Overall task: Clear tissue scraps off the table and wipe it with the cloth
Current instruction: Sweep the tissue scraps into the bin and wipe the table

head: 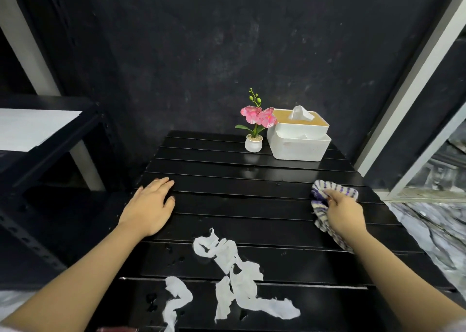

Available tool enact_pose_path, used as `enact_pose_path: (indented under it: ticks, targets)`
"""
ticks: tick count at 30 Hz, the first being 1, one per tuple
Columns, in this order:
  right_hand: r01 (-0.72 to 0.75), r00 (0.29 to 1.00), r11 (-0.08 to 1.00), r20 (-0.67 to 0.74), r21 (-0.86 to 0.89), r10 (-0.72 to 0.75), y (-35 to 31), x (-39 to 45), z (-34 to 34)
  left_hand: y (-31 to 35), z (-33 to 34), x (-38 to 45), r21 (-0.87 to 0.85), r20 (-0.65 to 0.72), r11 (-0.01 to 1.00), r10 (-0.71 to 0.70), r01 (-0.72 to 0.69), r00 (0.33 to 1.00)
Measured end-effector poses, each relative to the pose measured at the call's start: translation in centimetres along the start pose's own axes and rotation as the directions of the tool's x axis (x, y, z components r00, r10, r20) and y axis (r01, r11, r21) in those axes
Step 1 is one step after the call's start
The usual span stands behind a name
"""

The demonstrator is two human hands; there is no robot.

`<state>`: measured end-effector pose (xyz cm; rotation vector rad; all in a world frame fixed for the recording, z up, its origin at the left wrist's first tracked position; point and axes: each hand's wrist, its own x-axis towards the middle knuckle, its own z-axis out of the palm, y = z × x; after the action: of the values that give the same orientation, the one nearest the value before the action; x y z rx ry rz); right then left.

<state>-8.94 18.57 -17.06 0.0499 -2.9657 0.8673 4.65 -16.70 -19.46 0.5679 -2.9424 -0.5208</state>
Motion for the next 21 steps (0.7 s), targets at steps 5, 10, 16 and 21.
enact_pose_path:
  ticks: [5, 10, 16, 21]
  targets:
    - [0.142, 0.984, 0.99, 0.107, 0.011, -0.142, -3.4, 0.8, 3.1, -0.1, 0.2, 0.1, 0.006, -0.016, 1.0, 0.009, -0.009, 1.0]
    - [0.294, 0.927, 0.95, 0.21, 0.108, -0.31, -7.0, -0.6, 5.4, -0.1, 0.3, 0.1, 0.008, -0.018, 1.0, 0.006, -0.006, 1.0]
    - [0.493, 0.787, 0.852, 0.327, 0.175, -0.522, -10.6, -3.1, 7.8, -0.1, 0.4, 0.1, 0.01, -0.007, 1.0, 0.004, -0.004, 1.0]
    - [0.62, 0.659, 0.757, 0.386, 0.207, -0.646, -12.4, -5.1, 9.4, -0.2, 0.3, 0.0, 0.025, -0.002, 1.0, -0.001, 0.001, 1.0]
